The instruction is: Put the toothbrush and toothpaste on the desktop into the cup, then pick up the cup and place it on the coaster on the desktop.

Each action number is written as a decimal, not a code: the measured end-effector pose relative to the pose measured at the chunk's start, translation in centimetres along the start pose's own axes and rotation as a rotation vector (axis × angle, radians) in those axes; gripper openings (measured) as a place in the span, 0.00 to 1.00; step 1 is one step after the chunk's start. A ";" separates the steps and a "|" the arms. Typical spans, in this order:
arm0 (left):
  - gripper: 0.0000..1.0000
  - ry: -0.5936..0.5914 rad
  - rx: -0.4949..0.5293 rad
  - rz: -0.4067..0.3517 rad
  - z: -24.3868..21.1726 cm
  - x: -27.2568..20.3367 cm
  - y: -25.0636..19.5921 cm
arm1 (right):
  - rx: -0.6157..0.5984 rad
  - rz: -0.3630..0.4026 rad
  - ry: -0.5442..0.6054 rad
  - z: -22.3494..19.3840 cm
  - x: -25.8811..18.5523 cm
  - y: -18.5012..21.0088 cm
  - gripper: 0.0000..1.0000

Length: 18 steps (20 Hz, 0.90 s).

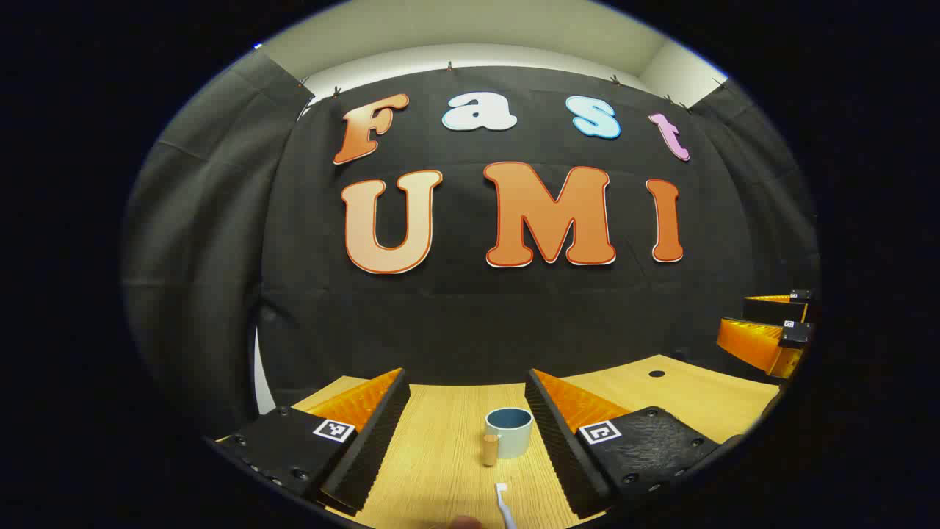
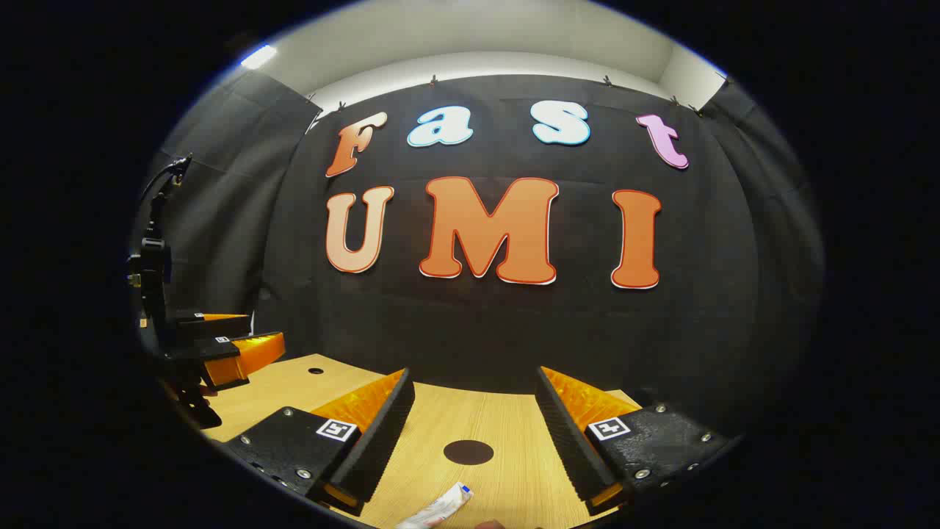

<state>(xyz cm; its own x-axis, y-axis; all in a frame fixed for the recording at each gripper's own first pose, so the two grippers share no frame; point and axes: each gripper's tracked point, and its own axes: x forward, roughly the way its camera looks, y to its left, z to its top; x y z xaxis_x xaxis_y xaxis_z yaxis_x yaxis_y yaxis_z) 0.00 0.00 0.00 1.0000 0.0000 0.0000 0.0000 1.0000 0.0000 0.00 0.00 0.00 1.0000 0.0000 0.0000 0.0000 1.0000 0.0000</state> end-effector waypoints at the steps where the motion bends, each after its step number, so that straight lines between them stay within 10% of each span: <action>1: 0.95 0.000 0.007 0.011 0.1 -0.1 0.2 | -0.002 0.007 -0.002 0.2 -0.1 0.2 0.99; 18: 0.96 0.017 -0.004 -0.028 -0.3 0.1 -2.8 | 0.046 0.055 0.055 -1.4 -0.4 0.0 0.99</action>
<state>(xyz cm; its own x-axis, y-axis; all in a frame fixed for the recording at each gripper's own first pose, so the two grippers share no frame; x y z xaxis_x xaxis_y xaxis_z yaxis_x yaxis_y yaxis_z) 0.14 -2.76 -0.30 0.9995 -0.0285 -0.0167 0.0285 0.9996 -0.0039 -0.39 0.02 -1.42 0.9970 0.0563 -0.0536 -0.0538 0.9974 0.0474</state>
